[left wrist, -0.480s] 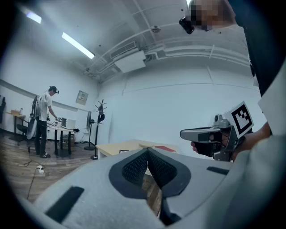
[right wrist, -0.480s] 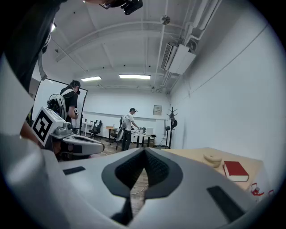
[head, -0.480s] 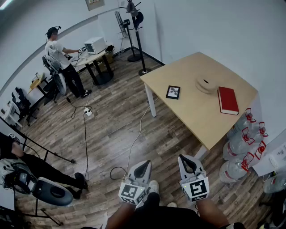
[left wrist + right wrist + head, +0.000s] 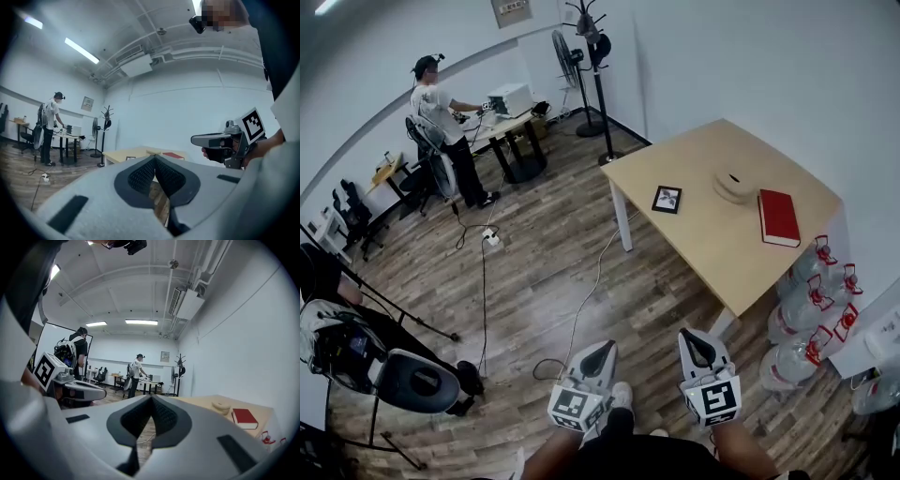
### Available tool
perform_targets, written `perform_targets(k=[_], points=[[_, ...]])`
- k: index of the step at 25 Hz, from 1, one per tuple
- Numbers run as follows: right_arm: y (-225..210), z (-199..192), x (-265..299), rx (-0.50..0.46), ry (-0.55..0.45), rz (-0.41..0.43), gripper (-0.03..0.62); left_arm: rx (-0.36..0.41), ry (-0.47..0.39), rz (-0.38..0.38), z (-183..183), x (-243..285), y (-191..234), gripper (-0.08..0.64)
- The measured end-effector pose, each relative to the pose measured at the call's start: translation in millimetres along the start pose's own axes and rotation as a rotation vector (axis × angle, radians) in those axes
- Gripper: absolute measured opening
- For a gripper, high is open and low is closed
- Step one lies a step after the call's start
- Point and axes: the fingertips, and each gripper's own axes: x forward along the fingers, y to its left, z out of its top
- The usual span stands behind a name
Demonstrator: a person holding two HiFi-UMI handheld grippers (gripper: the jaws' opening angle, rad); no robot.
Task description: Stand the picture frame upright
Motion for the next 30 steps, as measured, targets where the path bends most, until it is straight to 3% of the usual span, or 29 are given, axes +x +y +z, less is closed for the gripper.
perform_targets(k=[6,11,16,21,30], points=[[-1.4,2.1,-0.5,0.043,-0.049,0.035,0.008,-0.01,0.03,-0.009,-6.3,0.9,12.1,-0.005],[-10.3,-2.2,22.5,0.041,-0.028,0.042,0.009,-0.017,0.041,0.002,-12.6,14.2,41.2,-0.005],[-16.9,-0.5,66.6,0.049,0.01,0.043,0.009,-0.033,0.069,-0.012,-13.2,36.8,76.5,-0.005],[-10.4,5.6,119.9,-0.043,0.026,0.052,0.009,-0.029,0.067,-0.029,-6.5,61.8,125.1,-0.005],[-7.0,2.6,206.4,0.046,0.047,0.027,0.009,-0.034,0.082,-0.06,-9.5,96.5,204.7,-0.005]])
